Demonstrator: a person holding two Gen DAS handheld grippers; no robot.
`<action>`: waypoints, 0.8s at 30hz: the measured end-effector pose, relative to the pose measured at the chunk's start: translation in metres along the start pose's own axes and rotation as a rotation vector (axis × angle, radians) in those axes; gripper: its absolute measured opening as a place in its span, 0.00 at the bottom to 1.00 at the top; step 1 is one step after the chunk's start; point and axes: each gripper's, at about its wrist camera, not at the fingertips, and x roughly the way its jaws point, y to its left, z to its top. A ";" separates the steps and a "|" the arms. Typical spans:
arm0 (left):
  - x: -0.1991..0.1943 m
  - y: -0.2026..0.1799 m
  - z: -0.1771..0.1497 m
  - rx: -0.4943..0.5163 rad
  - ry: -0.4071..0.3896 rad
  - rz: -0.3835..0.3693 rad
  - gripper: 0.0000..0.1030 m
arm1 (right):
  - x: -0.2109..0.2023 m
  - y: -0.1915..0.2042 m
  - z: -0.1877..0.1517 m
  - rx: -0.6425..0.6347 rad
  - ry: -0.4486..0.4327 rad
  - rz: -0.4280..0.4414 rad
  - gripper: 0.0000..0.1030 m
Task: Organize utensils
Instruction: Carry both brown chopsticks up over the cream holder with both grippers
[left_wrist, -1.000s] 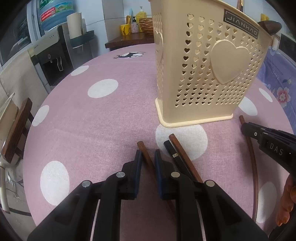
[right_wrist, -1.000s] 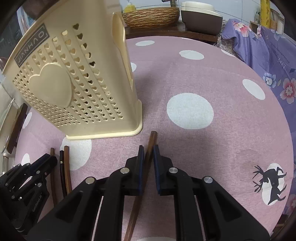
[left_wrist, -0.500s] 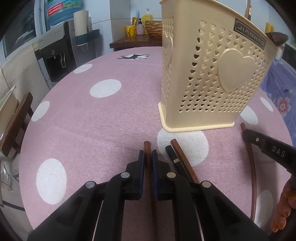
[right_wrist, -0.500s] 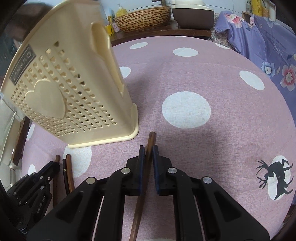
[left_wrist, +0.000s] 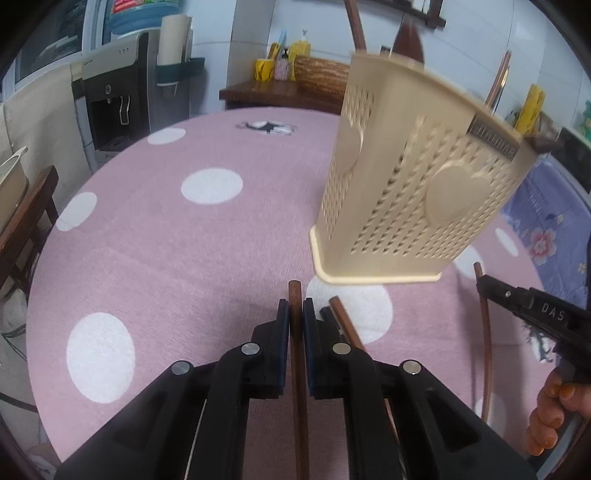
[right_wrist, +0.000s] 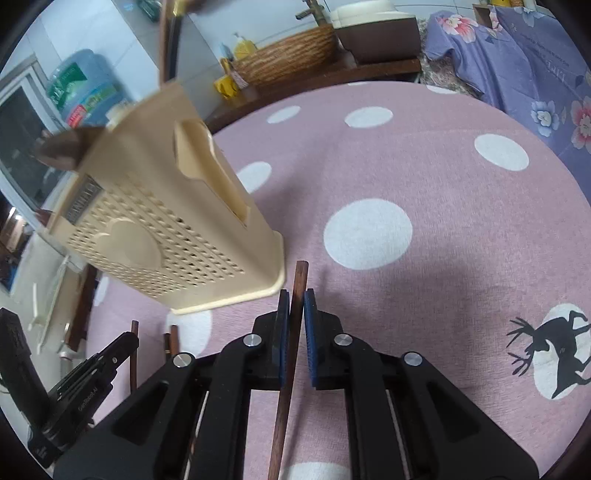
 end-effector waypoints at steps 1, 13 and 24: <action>-0.007 0.001 0.002 -0.004 -0.020 -0.011 0.08 | -0.006 0.000 0.001 -0.002 -0.012 0.011 0.09; -0.104 0.001 0.026 0.007 -0.302 -0.093 0.08 | -0.114 0.014 0.021 -0.138 -0.208 0.120 0.07; -0.144 0.007 0.037 0.019 -0.396 -0.132 0.08 | -0.174 0.017 0.025 -0.217 -0.302 0.159 0.07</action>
